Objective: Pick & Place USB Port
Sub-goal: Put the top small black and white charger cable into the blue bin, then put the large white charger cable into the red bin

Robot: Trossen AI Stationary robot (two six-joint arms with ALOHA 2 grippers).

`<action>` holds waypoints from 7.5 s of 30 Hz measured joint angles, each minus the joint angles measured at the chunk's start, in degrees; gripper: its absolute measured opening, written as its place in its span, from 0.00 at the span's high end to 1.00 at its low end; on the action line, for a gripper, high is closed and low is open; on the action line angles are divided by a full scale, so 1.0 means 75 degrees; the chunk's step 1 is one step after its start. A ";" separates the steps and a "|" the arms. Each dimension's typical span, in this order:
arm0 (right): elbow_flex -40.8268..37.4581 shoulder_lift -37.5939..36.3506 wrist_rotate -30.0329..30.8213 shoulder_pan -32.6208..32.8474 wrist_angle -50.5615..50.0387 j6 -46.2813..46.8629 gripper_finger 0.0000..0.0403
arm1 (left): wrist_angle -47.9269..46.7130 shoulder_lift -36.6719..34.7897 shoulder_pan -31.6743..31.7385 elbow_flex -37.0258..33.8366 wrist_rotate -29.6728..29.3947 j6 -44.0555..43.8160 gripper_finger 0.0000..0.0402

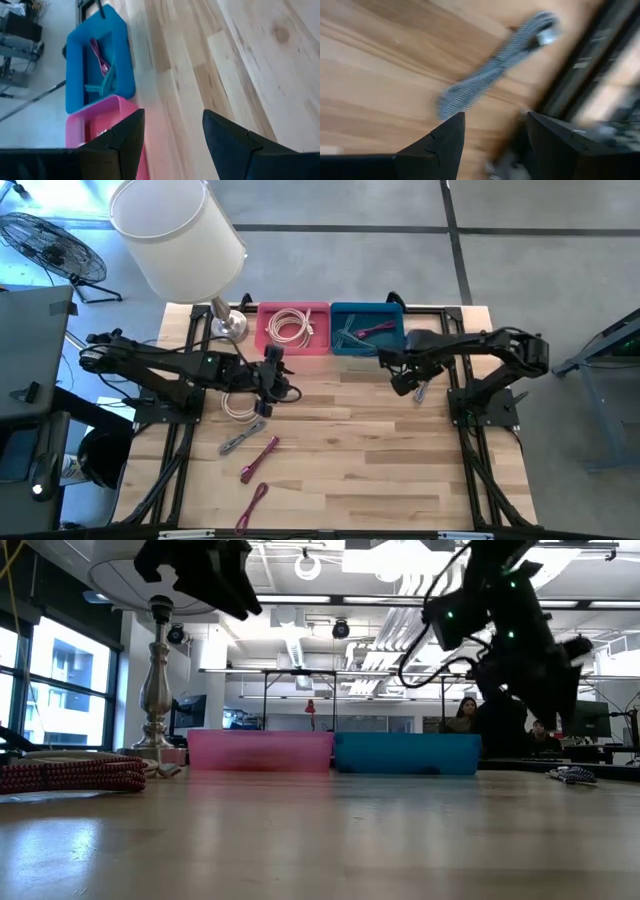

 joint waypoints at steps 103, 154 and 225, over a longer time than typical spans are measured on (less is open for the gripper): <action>0.1544 -0.2135 0.1901 0.0445 0.2563 -0.3011 0.95 | 0.0479 -0.0004 -0.0002 -0.1295 -0.0621 -0.0231 0.52; 0.1577 0.0546 -0.2306 -0.1068 0.6917 -0.6330 0.55 | -0.0120 -0.0018 0.0000 -0.1285 -0.1053 -0.1112 0.52; 0.1577 0.0546 -0.2531 0.4025 0.6364 -0.6144 0.56 | -0.4531 0.2787 -0.0898 -0.0796 0.0595 -0.4133 0.97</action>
